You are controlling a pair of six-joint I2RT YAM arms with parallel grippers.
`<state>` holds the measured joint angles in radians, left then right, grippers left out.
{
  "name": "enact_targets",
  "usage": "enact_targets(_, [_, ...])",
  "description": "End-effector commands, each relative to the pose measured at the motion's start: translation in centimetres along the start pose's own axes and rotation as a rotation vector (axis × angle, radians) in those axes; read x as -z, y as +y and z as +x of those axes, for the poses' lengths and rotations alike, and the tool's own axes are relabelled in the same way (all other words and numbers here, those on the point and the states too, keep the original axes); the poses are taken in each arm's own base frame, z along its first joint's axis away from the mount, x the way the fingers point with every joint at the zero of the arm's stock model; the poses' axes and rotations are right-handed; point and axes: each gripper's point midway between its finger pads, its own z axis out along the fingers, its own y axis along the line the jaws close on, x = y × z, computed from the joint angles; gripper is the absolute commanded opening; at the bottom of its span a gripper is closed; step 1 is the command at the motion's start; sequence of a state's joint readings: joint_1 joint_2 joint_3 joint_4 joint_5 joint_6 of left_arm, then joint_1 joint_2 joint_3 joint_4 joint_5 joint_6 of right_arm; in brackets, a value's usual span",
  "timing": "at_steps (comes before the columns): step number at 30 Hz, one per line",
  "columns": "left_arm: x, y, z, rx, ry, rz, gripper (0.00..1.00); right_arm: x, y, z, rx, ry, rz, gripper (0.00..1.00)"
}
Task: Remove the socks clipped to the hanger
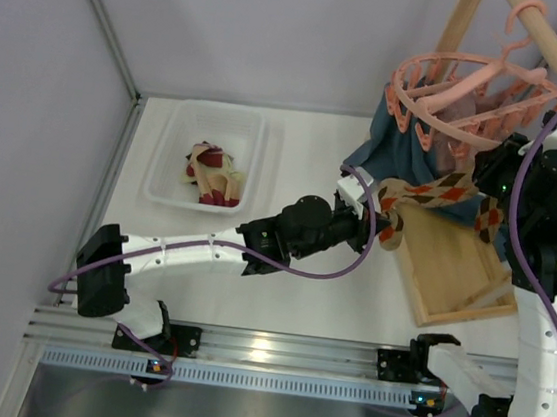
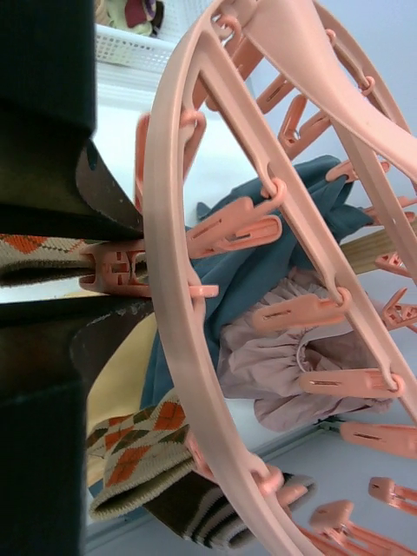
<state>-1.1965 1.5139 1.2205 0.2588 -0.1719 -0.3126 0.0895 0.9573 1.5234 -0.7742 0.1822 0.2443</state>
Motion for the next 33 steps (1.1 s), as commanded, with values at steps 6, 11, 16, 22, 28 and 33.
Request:
enact_targets(6, [0.6, 0.0, -0.8, 0.010, -0.010, 0.010, 0.00, -0.2, -0.1, -1.5, -0.015, -0.069, 0.004, 0.00])
enact_targets(11, [1.0, 2.9, 0.6, 0.016, 0.058, -0.077, 0.00, -0.4, 0.1, -0.8, -0.015, -0.052, -0.006, 0.00])
enact_targets(16, [3.6, 11.7, 0.2, 0.099, 0.150, -0.324, 0.00, -0.1, 0.8, -0.5, -0.029, -0.046, -0.049, 0.00])
enact_targets(22, [12.0, 26.1, -4.5, 0.117, 0.028, -0.744, 0.00, -0.2, 2.3, 0.0, -0.055, -0.024, -0.128, 0.00])
enact_targets(28, [16.8, 33.9, -6.1, 0.163, 0.026, -0.932, 0.00, -0.5, 3.5, -0.3, -0.068, -0.015, -0.182, 0.00])
enact_targets(33, [19.0, 39.1, -4.6, 0.229, 0.059, -1.040, 0.00, -0.5, 4.3, -0.9, -0.056, -0.010, -0.221, 0.00])
